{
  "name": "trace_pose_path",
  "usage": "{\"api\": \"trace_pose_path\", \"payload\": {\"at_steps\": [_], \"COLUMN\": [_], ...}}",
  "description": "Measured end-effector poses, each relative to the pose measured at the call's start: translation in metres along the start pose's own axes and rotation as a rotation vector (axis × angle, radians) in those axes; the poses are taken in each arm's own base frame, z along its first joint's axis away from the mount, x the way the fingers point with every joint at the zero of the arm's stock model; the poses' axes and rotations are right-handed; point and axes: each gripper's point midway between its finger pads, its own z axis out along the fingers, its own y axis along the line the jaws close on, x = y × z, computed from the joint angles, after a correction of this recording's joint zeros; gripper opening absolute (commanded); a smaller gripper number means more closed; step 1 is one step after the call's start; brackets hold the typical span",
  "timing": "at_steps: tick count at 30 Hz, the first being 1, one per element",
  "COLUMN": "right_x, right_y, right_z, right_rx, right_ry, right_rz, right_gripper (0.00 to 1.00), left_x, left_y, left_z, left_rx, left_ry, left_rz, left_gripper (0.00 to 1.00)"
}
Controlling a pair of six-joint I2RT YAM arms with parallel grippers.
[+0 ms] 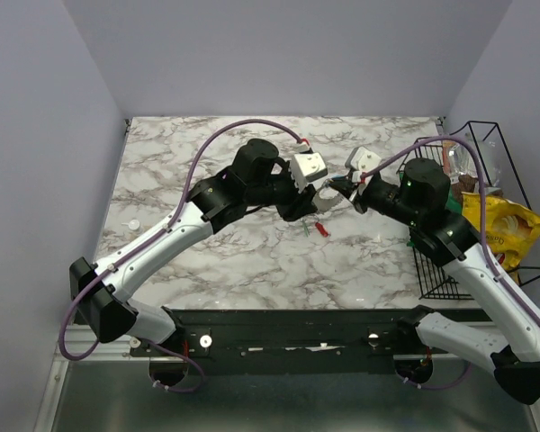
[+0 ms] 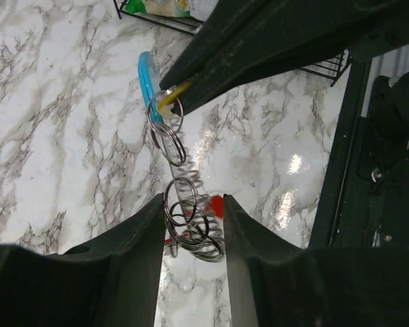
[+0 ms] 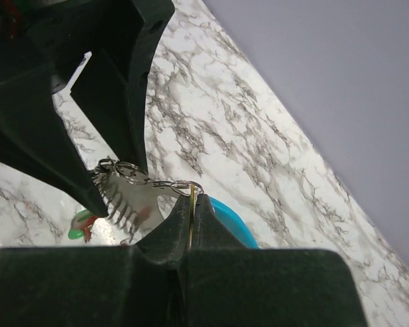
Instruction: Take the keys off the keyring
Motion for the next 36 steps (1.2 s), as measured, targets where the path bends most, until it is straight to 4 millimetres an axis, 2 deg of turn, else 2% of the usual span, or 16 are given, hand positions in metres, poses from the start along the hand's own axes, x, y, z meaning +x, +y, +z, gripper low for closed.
{"api": "trace_pose_path", "payload": {"at_steps": [6,11,15,27,36], "right_x": [0.002,0.011,0.016,0.028,0.014], "right_y": [0.008,0.016,0.021,0.022,0.020], "right_z": [-0.007,-0.006,-0.002,0.002,-0.002], "right_rx": [-0.037,-0.074,-0.098,-0.115,-0.138], "right_ry": [0.015,0.046,0.060,0.101,0.077], "right_rz": [-0.004,0.022,0.046,0.124,0.162], "right_gripper": [0.01,0.01,0.01,0.01,0.01], "left_x": [-0.019,-0.041,-0.051,-0.042,-0.036], "left_y": [-0.005,-0.011,-0.018,-0.036,-0.034], "left_z": [-0.013,-0.022,-0.025,-0.026,-0.025], "left_rx": [0.009,0.035,0.072,0.172,0.172], "left_ry": [-0.022,-0.064,-0.089,-0.068,-0.056], "left_rz": [0.053,0.095,0.122,0.145,0.184], "left_gripper": [0.56,0.54,0.53,0.48,0.48]}}
